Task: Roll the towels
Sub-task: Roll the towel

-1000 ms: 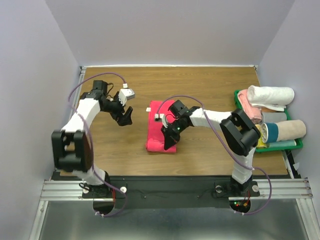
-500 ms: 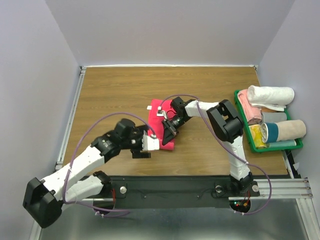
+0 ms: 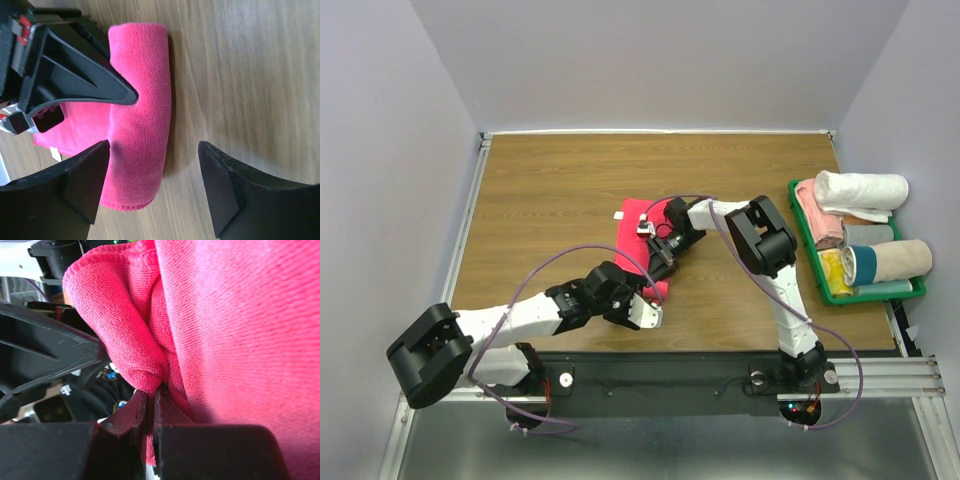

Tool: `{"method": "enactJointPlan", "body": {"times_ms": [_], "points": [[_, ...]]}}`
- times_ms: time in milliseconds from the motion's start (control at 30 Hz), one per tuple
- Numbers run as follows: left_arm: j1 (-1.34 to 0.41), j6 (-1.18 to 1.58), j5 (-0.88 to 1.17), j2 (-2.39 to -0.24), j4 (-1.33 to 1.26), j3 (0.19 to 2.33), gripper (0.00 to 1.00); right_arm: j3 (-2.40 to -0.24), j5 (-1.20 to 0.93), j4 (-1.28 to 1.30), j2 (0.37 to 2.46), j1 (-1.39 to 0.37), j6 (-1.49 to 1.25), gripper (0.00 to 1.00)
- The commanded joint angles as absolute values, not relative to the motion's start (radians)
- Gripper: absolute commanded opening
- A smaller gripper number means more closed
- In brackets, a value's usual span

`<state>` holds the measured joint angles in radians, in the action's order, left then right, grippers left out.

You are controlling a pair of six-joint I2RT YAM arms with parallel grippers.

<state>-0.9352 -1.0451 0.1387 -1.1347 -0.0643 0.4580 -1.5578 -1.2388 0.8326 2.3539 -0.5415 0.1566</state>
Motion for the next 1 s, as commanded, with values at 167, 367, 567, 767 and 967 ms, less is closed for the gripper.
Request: {"method": "enactJointPlan", "body": {"times_ms": [167, 367, 567, 767, 967], "points": [[-0.939, -1.095, 0.083, -1.247, -0.278, 0.411, 0.65, -1.578, -0.999, 0.79, 2.465, -0.523, 0.224, 0.01], [-0.937, -1.059, 0.107, -1.31, -0.192, 0.486, 0.47, -1.577, -0.985, 0.793, 2.439, -0.52, 0.267, 0.04], [-0.919, -0.956, 0.282, -1.41, 0.13, 0.643, 0.29, -1.591, -0.947, 0.798, 2.33, -0.491, 0.252, 0.43], [-0.917, -0.92, 0.425, -1.479, 0.368, 0.753, 0.2, -1.624, -0.844, 0.804, 2.175, -0.41, 0.236, 0.82], [-0.899, -0.865, 0.567, -1.554, 0.521, 0.871, 0.2, -1.612, -0.776, 0.804, 1.95, -0.281, 0.247, 1.0]]}}
